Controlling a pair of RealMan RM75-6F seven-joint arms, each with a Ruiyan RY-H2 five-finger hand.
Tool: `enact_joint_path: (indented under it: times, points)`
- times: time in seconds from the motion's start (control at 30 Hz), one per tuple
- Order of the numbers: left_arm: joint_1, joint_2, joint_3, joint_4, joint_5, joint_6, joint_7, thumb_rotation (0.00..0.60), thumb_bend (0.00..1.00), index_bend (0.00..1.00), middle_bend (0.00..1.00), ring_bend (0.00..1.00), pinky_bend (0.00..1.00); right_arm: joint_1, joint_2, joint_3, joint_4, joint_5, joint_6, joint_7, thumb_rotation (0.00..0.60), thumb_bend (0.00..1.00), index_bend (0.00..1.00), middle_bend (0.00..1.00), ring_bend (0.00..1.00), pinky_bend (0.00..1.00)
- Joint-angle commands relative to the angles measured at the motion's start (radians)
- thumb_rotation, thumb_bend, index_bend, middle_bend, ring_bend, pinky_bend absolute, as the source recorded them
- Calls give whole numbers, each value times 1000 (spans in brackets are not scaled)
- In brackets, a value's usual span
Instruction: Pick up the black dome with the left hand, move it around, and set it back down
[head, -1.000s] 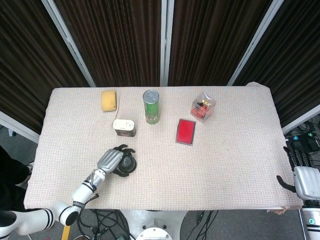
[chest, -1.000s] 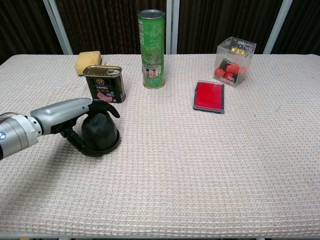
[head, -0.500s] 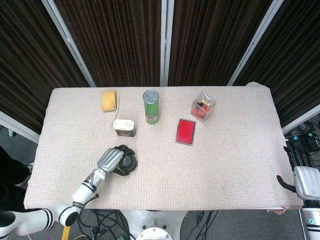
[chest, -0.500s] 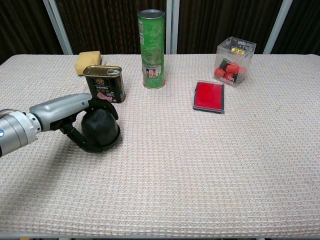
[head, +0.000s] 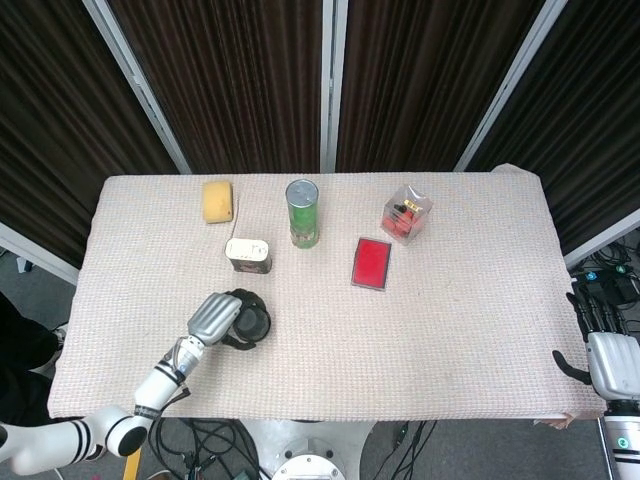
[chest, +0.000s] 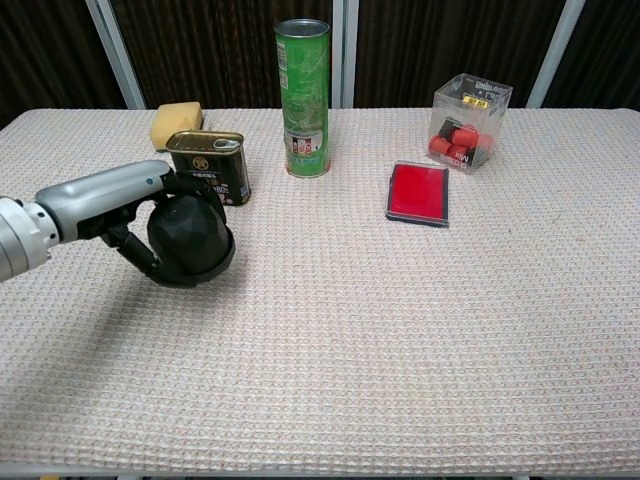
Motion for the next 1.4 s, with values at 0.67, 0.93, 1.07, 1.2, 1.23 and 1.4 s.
enact_joint_path:
  times: [0.67, 0.93, 1.07, 1.2, 1.23, 1.4]
  points:
    - [4, 488, -156, -370, -280, -40, 33, 600, 199, 402, 447, 286, 419, 0, -7, -2, 11, -4, 2, 7, 600, 162, 0, 0, 0, 0]
    - [-19, 609, -234, -456, -307, -34, 9, 600, 199, 401, 448, 286, 419, 1, -8, -4, 6, -8, 2, -5, 600, 163, 0, 0, 0, 0]
    - [-48, 654, -278, -502, -328, -32, 21, 600, 199, 402, 447, 286, 419, 0, -10, -4, 4, -8, 4, -10, 600, 163, 0, 0, 0, 0]
    - [-81, 650, -267, -506, -370, -74, 53, 600, 198, 402, 448, 286, 418, 1, -10, -4, 7, -6, 1, -7, 600, 162, 0, 0, 0, 0]
    - [-85, 643, -258, -503, -376, -78, 64, 600, 198, 401, 448, 286, 418, 1, -11, -4, 9, -5, 0, -4, 600, 162, 0, 0, 0, 0]
    - [-80, 570, -169, -447, -399, -115, 95, 600, 199, 402, 448, 286, 418, 1, -12, -3, 20, -1, -4, 9, 600, 163, 0, 0, 0, 0]
